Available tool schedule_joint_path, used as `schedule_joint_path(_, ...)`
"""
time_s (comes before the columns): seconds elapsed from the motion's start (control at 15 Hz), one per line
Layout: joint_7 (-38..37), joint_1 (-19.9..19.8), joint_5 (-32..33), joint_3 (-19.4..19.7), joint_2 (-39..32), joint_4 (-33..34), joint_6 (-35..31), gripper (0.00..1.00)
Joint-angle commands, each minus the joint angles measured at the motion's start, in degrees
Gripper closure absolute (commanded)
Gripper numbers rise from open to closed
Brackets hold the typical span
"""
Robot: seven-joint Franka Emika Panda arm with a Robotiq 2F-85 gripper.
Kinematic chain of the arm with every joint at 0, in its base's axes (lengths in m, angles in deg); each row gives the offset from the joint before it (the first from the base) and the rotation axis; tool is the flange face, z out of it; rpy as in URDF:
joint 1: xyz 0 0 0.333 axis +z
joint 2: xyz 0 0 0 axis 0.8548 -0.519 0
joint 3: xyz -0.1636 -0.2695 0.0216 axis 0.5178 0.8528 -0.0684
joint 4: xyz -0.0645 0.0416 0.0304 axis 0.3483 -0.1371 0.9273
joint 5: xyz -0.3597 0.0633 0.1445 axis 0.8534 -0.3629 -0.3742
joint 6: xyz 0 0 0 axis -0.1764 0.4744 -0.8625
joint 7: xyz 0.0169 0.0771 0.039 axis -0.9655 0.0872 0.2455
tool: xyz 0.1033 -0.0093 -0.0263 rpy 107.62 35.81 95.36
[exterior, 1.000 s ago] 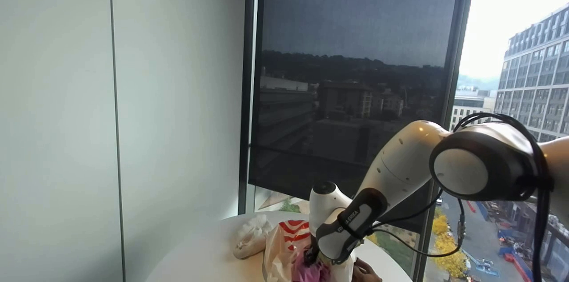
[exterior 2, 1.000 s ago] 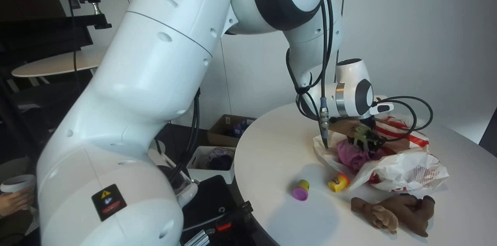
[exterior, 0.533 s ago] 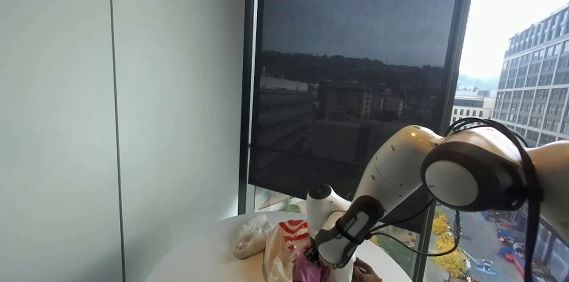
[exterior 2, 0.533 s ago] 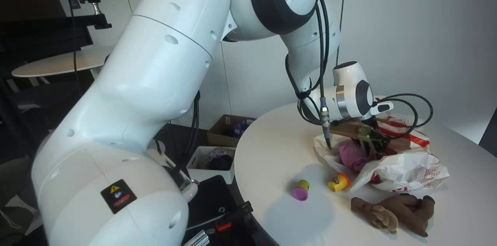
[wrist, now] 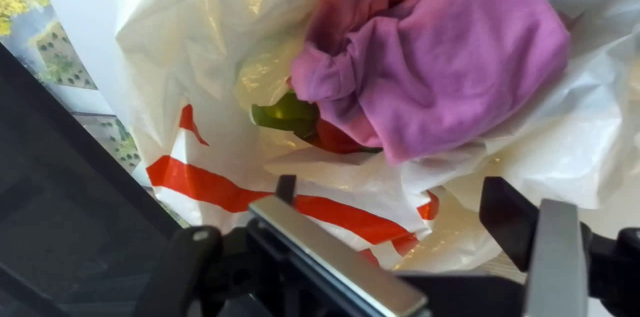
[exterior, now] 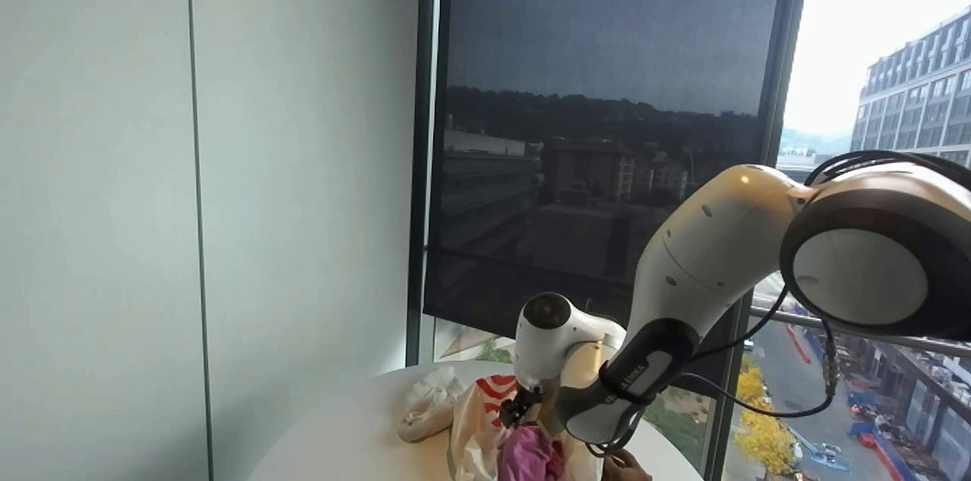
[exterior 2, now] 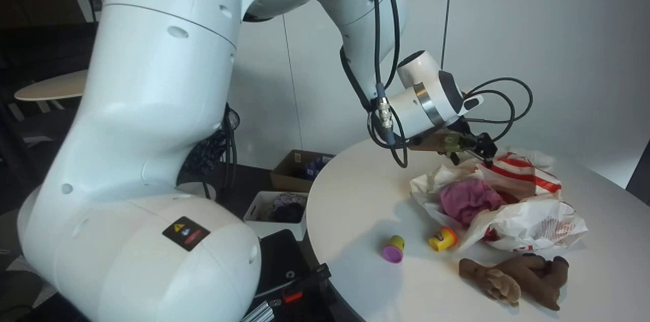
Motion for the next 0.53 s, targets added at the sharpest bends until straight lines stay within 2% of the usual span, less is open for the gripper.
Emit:
schedule_joint_path(0.0,5.89,-3.31,-2.54,-7.19,9.75,-11.18,-5.83,0.00)
schedule_joint_path(0.2,13.45,-8.50,-8.96,-16.90,9.79,-14.79,-8.43,0.00)
schedule_joint_path(0.33,20.39,-12.68,-13.80,-24.45,7.60,-15.05,-7.68,0.00)
schedule_joint_path(0.47,24.83,-13.56,-16.47,-27.16,4.32,-12.83,-5.23,0.00)
